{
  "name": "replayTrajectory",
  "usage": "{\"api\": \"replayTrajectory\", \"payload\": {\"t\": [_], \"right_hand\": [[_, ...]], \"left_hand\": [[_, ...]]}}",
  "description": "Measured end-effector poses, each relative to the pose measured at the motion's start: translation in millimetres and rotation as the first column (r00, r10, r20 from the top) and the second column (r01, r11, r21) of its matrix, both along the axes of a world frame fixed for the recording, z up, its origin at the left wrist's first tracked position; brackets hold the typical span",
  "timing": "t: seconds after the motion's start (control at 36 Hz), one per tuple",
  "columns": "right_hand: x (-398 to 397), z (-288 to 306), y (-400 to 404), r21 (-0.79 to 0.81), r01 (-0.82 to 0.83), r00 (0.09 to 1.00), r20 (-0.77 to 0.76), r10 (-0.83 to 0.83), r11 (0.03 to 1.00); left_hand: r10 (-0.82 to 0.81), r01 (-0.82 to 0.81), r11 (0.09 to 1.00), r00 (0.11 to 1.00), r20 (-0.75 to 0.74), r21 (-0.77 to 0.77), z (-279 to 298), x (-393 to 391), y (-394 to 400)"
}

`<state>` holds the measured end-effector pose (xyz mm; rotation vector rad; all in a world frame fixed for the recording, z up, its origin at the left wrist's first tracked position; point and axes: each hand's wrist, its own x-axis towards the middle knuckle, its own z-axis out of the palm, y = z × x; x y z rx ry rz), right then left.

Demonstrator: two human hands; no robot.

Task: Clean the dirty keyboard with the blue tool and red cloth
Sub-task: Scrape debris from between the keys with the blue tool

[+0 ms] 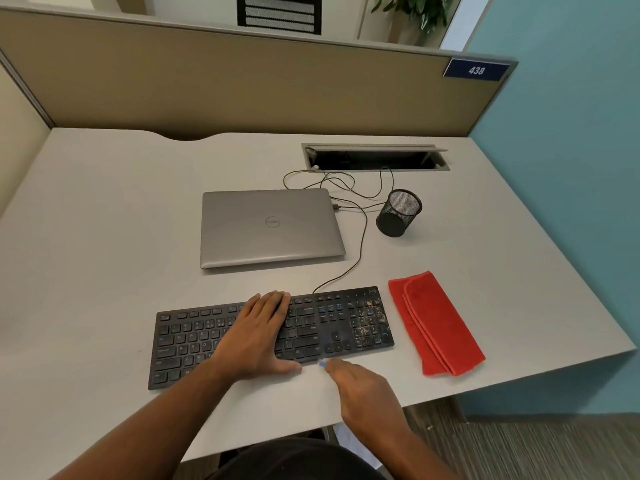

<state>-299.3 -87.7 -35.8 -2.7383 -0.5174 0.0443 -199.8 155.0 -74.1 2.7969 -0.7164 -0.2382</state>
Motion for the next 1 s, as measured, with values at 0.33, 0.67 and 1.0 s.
{"api": "replayTrajectory", "payload": {"t": [0.33,0.67,1.0], "right_hand": [[-3.1,0.4,-8.7,0.131,0.024,0.996,0.084,-0.035,0.991],[0.5,-3.4,-35.2,0.117,0.125,0.983,0.117,-0.138,0.985],[-4.4,-8.4,0.6,0.109,-0.026,0.998,0.065,0.019,0.994]], "left_hand": [[-0.002,0.002,1.0,1.0,0.004,0.008,-1.9,0.6,-0.1],[-0.002,0.002,1.0,1.0,0.003,0.003,-0.8,0.5,0.3],[-0.001,0.001,1.0,1.0,-0.008,0.005,-1.8,1.1,0.1]]}}
